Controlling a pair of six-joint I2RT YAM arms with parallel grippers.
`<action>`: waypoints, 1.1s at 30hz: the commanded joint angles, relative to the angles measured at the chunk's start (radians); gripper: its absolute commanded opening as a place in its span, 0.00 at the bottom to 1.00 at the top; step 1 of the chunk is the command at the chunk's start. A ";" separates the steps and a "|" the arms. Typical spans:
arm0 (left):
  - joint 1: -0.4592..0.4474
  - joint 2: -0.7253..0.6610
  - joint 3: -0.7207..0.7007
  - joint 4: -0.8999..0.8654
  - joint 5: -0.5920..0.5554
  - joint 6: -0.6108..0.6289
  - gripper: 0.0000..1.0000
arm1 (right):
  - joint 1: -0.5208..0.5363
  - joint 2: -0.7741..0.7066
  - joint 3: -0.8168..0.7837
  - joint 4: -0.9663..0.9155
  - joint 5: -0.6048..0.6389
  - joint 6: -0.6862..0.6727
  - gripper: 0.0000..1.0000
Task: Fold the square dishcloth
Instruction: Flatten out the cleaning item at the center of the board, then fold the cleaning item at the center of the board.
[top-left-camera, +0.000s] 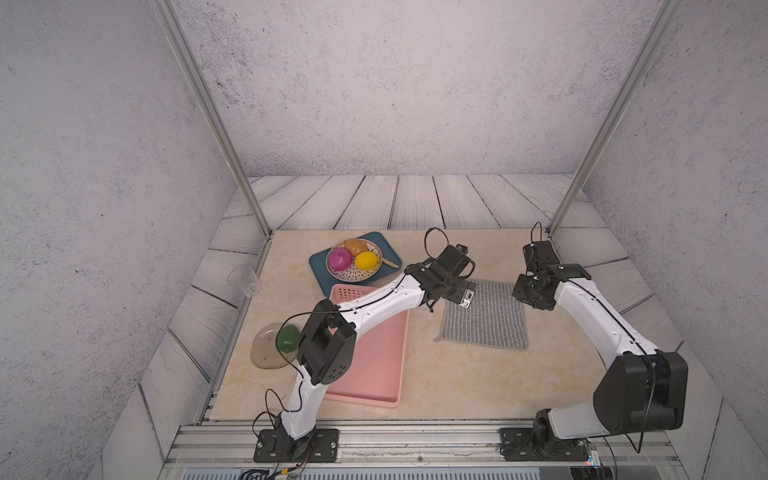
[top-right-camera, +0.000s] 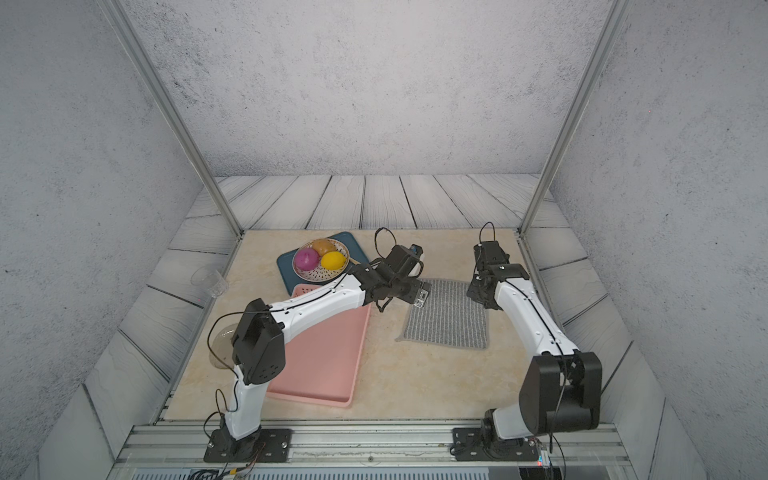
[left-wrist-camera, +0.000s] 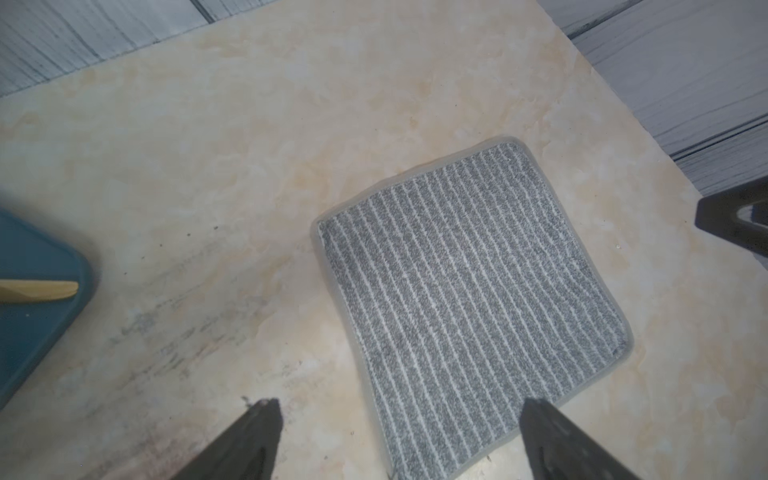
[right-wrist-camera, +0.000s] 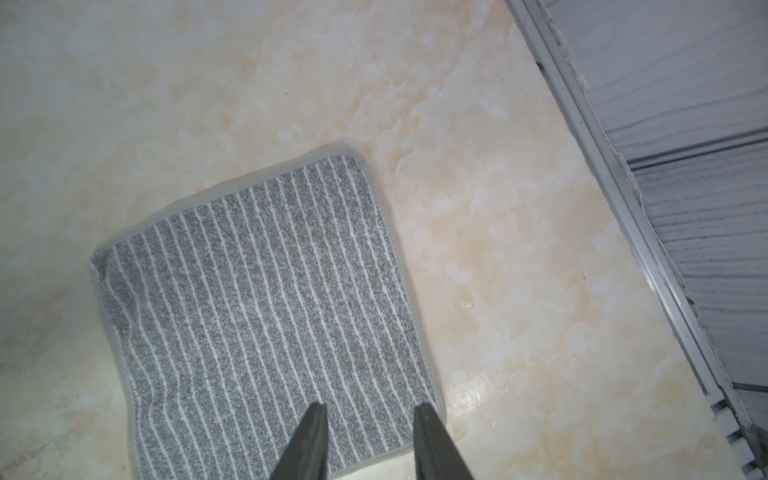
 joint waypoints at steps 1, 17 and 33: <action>0.045 0.102 0.096 -0.072 0.061 0.100 0.87 | -0.011 0.072 0.065 0.009 -0.017 -0.049 0.34; 0.175 0.436 0.433 -0.092 0.236 0.131 0.71 | -0.148 0.325 0.283 0.005 -0.160 -0.136 0.34; 0.175 0.609 0.594 -0.063 0.187 0.119 0.62 | -0.204 0.387 0.272 0.058 -0.244 -0.153 0.32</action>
